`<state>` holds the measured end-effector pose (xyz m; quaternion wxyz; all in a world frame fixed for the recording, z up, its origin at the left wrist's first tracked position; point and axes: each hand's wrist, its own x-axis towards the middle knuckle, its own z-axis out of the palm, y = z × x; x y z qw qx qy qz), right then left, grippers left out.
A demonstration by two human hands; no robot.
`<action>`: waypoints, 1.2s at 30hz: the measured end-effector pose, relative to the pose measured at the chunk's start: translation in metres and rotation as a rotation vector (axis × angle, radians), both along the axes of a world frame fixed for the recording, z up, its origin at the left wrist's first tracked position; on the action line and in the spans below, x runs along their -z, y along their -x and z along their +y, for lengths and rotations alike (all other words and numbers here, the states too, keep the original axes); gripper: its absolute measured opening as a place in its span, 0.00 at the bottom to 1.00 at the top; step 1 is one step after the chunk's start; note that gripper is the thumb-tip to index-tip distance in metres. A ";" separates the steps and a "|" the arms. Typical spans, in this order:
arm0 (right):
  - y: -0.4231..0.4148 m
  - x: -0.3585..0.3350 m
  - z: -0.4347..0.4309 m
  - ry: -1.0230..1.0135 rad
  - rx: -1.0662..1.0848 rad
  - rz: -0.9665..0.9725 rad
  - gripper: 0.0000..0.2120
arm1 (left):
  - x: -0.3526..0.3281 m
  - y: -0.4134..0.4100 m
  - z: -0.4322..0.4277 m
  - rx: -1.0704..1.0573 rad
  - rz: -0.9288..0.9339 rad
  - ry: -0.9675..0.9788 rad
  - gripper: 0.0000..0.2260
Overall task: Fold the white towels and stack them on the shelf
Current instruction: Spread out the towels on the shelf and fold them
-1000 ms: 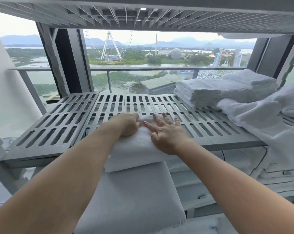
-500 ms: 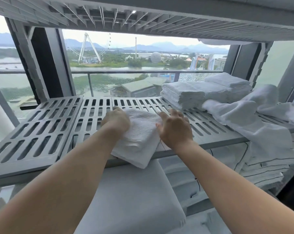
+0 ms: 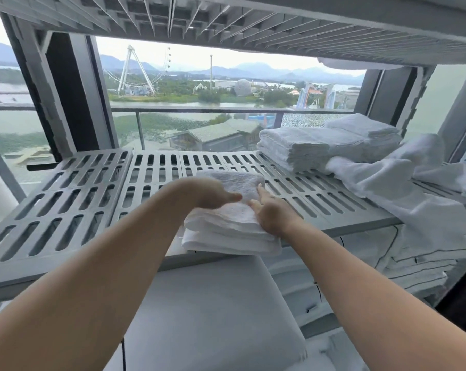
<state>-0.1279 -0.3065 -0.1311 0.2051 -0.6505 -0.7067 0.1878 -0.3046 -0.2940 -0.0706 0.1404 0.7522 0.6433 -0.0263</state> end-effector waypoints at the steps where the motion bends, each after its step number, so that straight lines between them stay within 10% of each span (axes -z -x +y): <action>1: 0.000 0.001 0.000 -0.018 0.038 -0.090 0.31 | 0.000 0.002 0.004 -0.071 -0.043 -0.068 0.35; 5: 0.004 -0.001 0.000 -0.017 0.298 -0.451 0.38 | 0.013 0.007 0.004 -0.190 -0.054 -0.122 0.20; 16: 0.002 0.007 -0.001 -0.269 0.230 -0.049 0.21 | 0.032 -0.008 0.009 -0.256 -0.290 -0.230 0.29; 25: -0.045 0.003 0.018 -0.343 0.251 0.174 0.18 | 0.007 -0.061 0.014 -0.231 -0.168 -0.276 0.25; 36: -0.163 -0.038 0.069 -0.478 0.237 0.243 0.18 | -0.019 -0.176 0.050 -0.310 -0.464 -0.371 0.28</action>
